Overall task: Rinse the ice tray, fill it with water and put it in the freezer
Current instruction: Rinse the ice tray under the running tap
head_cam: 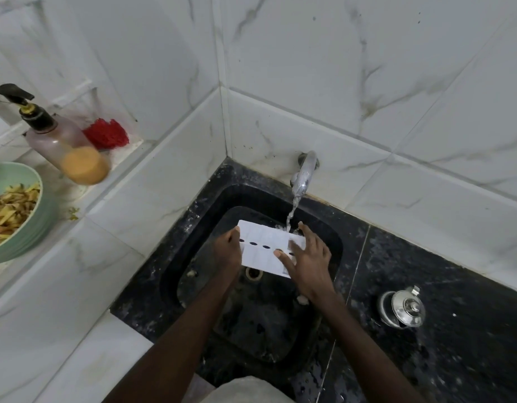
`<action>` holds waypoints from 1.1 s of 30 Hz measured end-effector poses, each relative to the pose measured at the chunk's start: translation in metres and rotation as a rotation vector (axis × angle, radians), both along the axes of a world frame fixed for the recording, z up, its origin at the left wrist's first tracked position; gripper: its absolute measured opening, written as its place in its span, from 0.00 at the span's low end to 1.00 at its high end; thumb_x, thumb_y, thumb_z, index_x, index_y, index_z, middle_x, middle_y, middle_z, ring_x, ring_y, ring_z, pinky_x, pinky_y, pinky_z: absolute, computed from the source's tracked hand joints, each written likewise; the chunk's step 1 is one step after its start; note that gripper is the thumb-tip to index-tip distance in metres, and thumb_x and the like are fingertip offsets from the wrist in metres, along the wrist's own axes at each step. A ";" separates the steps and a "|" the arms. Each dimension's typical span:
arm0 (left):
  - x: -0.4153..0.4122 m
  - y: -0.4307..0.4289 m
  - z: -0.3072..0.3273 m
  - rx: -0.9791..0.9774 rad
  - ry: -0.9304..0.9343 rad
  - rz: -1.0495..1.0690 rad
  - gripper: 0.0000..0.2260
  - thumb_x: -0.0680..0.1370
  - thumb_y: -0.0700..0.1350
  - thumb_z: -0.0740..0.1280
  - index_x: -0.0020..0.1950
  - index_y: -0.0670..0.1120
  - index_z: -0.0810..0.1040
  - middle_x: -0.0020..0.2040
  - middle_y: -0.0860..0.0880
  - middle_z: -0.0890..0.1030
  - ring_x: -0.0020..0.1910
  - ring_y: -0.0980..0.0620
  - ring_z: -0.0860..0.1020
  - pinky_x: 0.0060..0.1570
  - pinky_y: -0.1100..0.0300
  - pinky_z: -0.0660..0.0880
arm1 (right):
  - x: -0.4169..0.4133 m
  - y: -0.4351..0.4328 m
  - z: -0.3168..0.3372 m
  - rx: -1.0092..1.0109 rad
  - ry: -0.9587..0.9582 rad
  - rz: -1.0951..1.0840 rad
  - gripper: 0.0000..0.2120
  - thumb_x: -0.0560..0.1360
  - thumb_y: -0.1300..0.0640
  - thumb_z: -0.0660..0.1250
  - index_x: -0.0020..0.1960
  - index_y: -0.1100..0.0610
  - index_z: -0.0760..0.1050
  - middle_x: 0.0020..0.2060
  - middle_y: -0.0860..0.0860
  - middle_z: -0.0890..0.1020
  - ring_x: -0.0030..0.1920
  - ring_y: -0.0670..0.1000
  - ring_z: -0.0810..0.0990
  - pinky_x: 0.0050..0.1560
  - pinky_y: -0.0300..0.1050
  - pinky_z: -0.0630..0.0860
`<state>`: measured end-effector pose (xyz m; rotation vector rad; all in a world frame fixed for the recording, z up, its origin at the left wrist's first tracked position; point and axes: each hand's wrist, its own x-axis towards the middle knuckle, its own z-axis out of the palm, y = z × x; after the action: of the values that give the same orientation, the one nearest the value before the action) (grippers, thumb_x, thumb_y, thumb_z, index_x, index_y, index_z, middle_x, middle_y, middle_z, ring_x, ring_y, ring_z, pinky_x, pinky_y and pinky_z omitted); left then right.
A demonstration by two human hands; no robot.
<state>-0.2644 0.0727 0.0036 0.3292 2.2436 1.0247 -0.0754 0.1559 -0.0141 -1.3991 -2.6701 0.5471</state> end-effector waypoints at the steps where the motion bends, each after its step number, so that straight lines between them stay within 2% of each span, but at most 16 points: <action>1: -0.003 -0.003 -0.004 0.019 -0.011 0.032 0.19 0.85 0.54 0.61 0.58 0.42 0.85 0.53 0.41 0.86 0.44 0.49 0.76 0.41 0.62 0.68 | 0.003 -0.001 -0.001 -0.014 0.022 0.043 0.31 0.81 0.29 0.51 0.64 0.47 0.80 0.82 0.50 0.54 0.81 0.55 0.53 0.78 0.65 0.52; 3: -0.009 -0.008 -0.013 0.017 0.057 0.089 0.23 0.81 0.61 0.60 0.54 0.45 0.86 0.48 0.42 0.86 0.44 0.44 0.81 0.49 0.55 0.77 | 0.014 0.000 -0.002 0.009 0.060 0.124 0.27 0.82 0.30 0.51 0.65 0.44 0.80 0.81 0.50 0.57 0.80 0.55 0.55 0.77 0.64 0.55; 4: -0.013 -0.011 -0.017 0.013 0.061 0.116 0.24 0.81 0.61 0.61 0.52 0.44 0.86 0.45 0.43 0.85 0.45 0.42 0.83 0.49 0.52 0.78 | 0.019 0.001 -0.002 0.026 0.071 0.135 0.25 0.82 0.32 0.52 0.66 0.43 0.80 0.81 0.50 0.58 0.80 0.55 0.56 0.77 0.64 0.56; 6: -0.016 -0.013 -0.014 0.024 -0.004 0.150 0.20 0.83 0.54 0.64 0.50 0.37 0.84 0.41 0.42 0.82 0.45 0.40 0.83 0.43 0.55 0.73 | 0.025 0.003 -0.002 0.037 0.088 0.064 0.24 0.83 0.34 0.53 0.67 0.44 0.78 0.80 0.51 0.59 0.79 0.55 0.57 0.76 0.63 0.58; 8: -0.014 -0.015 -0.011 0.031 -0.003 0.141 0.19 0.84 0.51 0.65 0.48 0.36 0.84 0.39 0.43 0.80 0.44 0.41 0.82 0.42 0.56 0.70 | 0.026 0.006 -0.001 0.020 0.102 -0.047 0.25 0.82 0.34 0.53 0.67 0.47 0.79 0.80 0.52 0.59 0.79 0.55 0.57 0.75 0.64 0.57; 10: -0.013 -0.014 -0.029 0.043 -0.013 0.128 0.20 0.82 0.56 0.64 0.49 0.40 0.85 0.40 0.45 0.82 0.43 0.43 0.82 0.46 0.53 0.78 | 0.022 0.007 -0.002 -0.022 0.079 -0.075 0.27 0.82 0.33 0.52 0.66 0.48 0.80 0.81 0.52 0.57 0.79 0.56 0.55 0.76 0.64 0.56; 12: -0.015 -0.013 -0.045 0.034 -0.005 0.160 0.22 0.80 0.61 0.63 0.49 0.43 0.86 0.41 0.44 0.84 0.42 0.43 0.83 0.49 0.48 0.81 | 0.017 0.005 -0.005 -0.068 0.040 -0.013 0.29 0.82 0.32 0.53 0.67 0.49 0.79 0.81 0.51 0.55 0.80 0.55 0.53 0.77 0.65 0.55; 14: -0.015 -0.013 -0.022 0.018 -0.028 0.152 0.21 0.82 0.57 0.64 0.50 0.41 0.85 0.44 0.41 0.85 0.46 0.41 0.83 0.48 0.52 0.78 | 0.017 0.002 -0.006 -0.098 0.051 0.056 0.28 0.82 0.32 0.55 0.66 0.50 0.81 0.81 0.50 0.56 0.80 0.53 0.53 0.77 0.63 0.56; 16: -0.019 -0.015 -0.009 0.015 -0.055 0.176 0.18 0.84 0.52 0.64 0.54 0.38 0.85 0.48 0.38 0.85 0.49 0.40 0.83 0.46 0.56 0.72 | 0.024 0.003 -0.005 -0.075 0.083 0.092 0.24 0.82 0.33 0.55 0.62 0.46 0.82 0.79 0.49 0.59 0.79 0.52 0.56 0.75 0.63 0.58; 18: -0.022 -0.016 -0.018 0.017 -0.065 0.182 0.19 0.83 0.54 0.65 0.55 0.38 0.85 0.49 0.38 0.85 0.49 0.40 0.83 0.48 0.56 0.74 | 0.030 0.006 -0.004 -0.030 0.077 0.055 0.21 0.83 0.36 0.55 0.60 0.43 0.82 0.78 0.50 0.61 0.76 0.54 0.61 0.72 0.62 0.61; 21: -0.030 -0.012 -0.068 -0.021 -0.144 0.220 0.24 0.74 0.63 0.67 0.49 0.43 0.86 0.46 0.41 0.87 0.46 0.41 0.85 0.53 0.45 0.82 | 0.024 0.008 -0.003 -0.082 0.078 -0.047 0.21 0.83 0.37 0.56 0.65 0.47 0.79 0.77 0.51 0.62 0.74 0.54 0.65 0.71 0.59 0.67; 23: -0.031 -0.007 -0.075 0.010 -0.277 0.242 0.18 0.74 0.59 0.70 0.50 0.45 0.85 0.49 0.42 0.86 0.45 0.42 0.85 0.49 0.47 0.83 | 0.017 0.007 -0.007 -0.204 0.160 -0.064 0.23 0.84 0.39 0.58 0.69 0.53 0.77 0.75 0.52 0.67 0.72 0.53 0.69 0.71 0.55 0.70; 26: -0.022 -0.009 -0.041 0.006 -0.515 0.240 0.12 0.84 0.47 0.65 0.64 0.42 0.77 0.58 0.39 0.81 0.49 0.42 0.80 0.36 0.54 0.77 | 0.014 0.010 0.001 -0.385 0.291 -0.171 0.22 0.84 0.45 0.61 0.70 0.60 0.77 0.67 0.56 0.79 0.68 0.56 0.77 0.69 0.51 0.71; 28: -0.022 -0.010 -0.045 -0.081 -0.562 0.182 0.08 0.86 0.44 0.61 0.63 0.43 0.73 0.49 0.41 0.77 0.43 0.46 0.76 0.29 0.57 0.76 | 0.017 0.012 0.007 -0.463 0.305 -0.215 0.20 0.85 0.49 0.62 0.64 0.65 0.79 0.62 0.61 0.82 0.63 0.59 0.80 0.65 0.53 0.73; 30: -0.024 -0.013 -0.046 -0.134 -0.608 0.169 0.06 0.86 0.44 0.61 0.59 0.43 0.71 0.43 0.44 0.73 0.38 0.49 0.73 0.18 0.65 0.72 | 0.021 0.013 0.005 -0.490 0.276 -0.210 0.17 0.85 0.52 0.63 0.61 0.65 0.80 0.60 0.61 0.83 0.61 0.59 0.81 0.63 0.52 0.73; 33: -0.028 -0.017 -0.054 -0.171 -0.730 0.158 0.08 0.84 0.44 0.61 0.61 0.41 0.72 0.43 0.42 0.75 0.38 0.47 0.76 0.17 0.64 0.74 | 0.028 0.019 -0.005 -0.537 0.285 -0.212 0.18 0.83 0.52 0.66 0.66 0.64 0.79 0.66 0.59 0.81 0.66 0.57 0.79 0.67 0.50 0.72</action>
<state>-0.2926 0.0552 -0.0509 -0.2687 1.6818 0.8407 -0.0469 0.1745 -0.0187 -1.5433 -2.2009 1.3916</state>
